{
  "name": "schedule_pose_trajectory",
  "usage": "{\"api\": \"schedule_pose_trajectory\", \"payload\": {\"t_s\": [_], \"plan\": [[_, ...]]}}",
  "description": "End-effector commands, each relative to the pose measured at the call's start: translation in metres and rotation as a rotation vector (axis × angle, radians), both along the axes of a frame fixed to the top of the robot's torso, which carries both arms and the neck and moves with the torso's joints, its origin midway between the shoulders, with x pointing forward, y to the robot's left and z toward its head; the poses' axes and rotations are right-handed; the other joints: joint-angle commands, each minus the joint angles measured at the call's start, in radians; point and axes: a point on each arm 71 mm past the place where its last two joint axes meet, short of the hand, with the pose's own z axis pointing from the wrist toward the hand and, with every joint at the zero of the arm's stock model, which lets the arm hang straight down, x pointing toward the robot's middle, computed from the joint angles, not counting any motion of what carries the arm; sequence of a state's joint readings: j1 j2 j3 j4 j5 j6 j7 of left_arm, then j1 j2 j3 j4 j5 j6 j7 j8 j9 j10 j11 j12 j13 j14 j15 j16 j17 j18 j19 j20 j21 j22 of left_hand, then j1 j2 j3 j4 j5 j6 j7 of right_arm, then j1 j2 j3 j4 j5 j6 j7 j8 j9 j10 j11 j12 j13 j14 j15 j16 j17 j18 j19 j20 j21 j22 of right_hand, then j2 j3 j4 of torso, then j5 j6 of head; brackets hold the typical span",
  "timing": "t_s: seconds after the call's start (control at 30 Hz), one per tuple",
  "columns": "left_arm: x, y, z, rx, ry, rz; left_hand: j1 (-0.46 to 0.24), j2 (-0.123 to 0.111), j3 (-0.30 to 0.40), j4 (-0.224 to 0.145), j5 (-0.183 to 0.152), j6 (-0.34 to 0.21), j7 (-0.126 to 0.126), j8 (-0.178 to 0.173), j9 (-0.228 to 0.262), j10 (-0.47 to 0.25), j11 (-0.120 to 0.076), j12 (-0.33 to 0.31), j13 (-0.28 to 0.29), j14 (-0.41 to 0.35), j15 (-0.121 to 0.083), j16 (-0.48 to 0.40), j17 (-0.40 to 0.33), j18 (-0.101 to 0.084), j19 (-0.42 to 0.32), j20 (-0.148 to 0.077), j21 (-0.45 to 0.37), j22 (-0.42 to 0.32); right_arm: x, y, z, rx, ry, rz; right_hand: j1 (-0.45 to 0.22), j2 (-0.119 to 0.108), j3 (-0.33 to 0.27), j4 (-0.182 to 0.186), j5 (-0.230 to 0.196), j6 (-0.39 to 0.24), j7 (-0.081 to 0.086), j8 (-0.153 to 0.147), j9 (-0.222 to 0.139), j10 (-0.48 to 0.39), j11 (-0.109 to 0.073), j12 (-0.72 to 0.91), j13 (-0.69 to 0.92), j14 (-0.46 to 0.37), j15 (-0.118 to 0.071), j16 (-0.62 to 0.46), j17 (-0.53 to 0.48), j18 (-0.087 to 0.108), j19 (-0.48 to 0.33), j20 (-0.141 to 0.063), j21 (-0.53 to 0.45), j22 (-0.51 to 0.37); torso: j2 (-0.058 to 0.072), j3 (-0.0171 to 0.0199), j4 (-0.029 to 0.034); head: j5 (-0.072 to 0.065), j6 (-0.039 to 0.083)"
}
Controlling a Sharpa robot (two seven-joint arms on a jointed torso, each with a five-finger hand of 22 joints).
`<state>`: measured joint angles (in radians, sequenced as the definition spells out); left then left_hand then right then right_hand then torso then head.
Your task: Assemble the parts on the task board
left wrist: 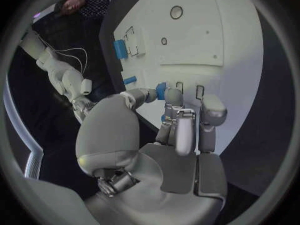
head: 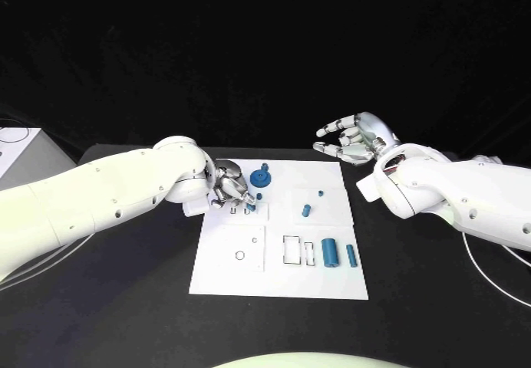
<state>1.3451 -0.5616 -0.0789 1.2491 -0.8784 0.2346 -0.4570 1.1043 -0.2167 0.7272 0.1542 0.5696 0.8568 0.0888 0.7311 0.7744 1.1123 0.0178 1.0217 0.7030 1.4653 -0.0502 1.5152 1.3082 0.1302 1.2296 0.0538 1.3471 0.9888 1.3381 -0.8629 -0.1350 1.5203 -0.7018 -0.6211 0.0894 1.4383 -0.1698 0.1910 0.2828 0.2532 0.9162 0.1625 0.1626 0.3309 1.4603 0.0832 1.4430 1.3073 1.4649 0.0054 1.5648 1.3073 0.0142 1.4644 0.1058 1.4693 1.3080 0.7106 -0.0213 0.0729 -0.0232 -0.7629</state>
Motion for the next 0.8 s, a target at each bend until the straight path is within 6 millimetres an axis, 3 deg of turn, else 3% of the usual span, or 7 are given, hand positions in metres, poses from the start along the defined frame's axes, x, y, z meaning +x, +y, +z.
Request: {"api": "schedule_pose_trajectory", "payload": {"t_s": [0.03,0.3,0.8], "plan": [[0.0007,0.0004,0.0029,-0.018,-0.047,0.02,-0.007,0.0,0.207,-0.213,0.012,0.018,-0.01,-0.002,0.003,0.026,-0.016,0.007,0.004,0.065,-0.008,0.008,0.165,-0.013,0.011,0.0,0.007,0.007,-0.0001,-0.0005,-0.0013,0.001,0.008,0.006,-0.008,0.001,0.006,0.002,-0.004,-0.007,0.003,0.005,0.0,-0.005,-0.003,-0.003,0.161,0.103,-0.001,0.0,0.252,0.017,0.053,0.0,-0.002,0.16,0.0,0.0,0.002,0.003,-0.003],[-0.0002,0.0044,0.0035,0.03,-0.112,0.031,-0.01,-0.004,0.209,-0.218,0.028,0.025,-0.014,-0.001,0.005,0.041,-0.019,0.018,0.02,0.071,-0.011,0.015,0.178,-0.016,0.023,-0.003,0.016,0.025,-0.0004,-0.0019,-0.0018,0.003,0.012,0.003,-0.008,0.001,0.006,0.002,-0.004,-0.007,0.003,0.005,0.0,-0.005,-0.003,-0.003,0.161,0.103,-0.001,0.0,0.252,0.017,0.053,0.0,-0.002,0.16,0.0,-0.0011,-0.0009,0.008,-0.007],[-0.0077,0.0085,-0.0051,0.077,-0.164,0.05,-0.012,-0.007,0.212,-0.22,0.037,0.032,-0.017,0.0,0.007,0.053,-0.022,0.026,0.03,0.076,-0.014,0.02,0.189,-0.02,0.036,-0.006,0.025,0.045,-0.0009,-0.0045,-0.0019,0.003,0.014,-0.001,-0.008,0.001,0.006,0.002,-0.004,-0.007,0.003,0.005,0.0,-0.005,-0.003,-0.003,0.161,0.103,-0.001,0.0,0.252,0.017,0.053,0.0,-0.002,0.16,0.0,-0.0008,-0.0004,0.013,-0.014]]}}
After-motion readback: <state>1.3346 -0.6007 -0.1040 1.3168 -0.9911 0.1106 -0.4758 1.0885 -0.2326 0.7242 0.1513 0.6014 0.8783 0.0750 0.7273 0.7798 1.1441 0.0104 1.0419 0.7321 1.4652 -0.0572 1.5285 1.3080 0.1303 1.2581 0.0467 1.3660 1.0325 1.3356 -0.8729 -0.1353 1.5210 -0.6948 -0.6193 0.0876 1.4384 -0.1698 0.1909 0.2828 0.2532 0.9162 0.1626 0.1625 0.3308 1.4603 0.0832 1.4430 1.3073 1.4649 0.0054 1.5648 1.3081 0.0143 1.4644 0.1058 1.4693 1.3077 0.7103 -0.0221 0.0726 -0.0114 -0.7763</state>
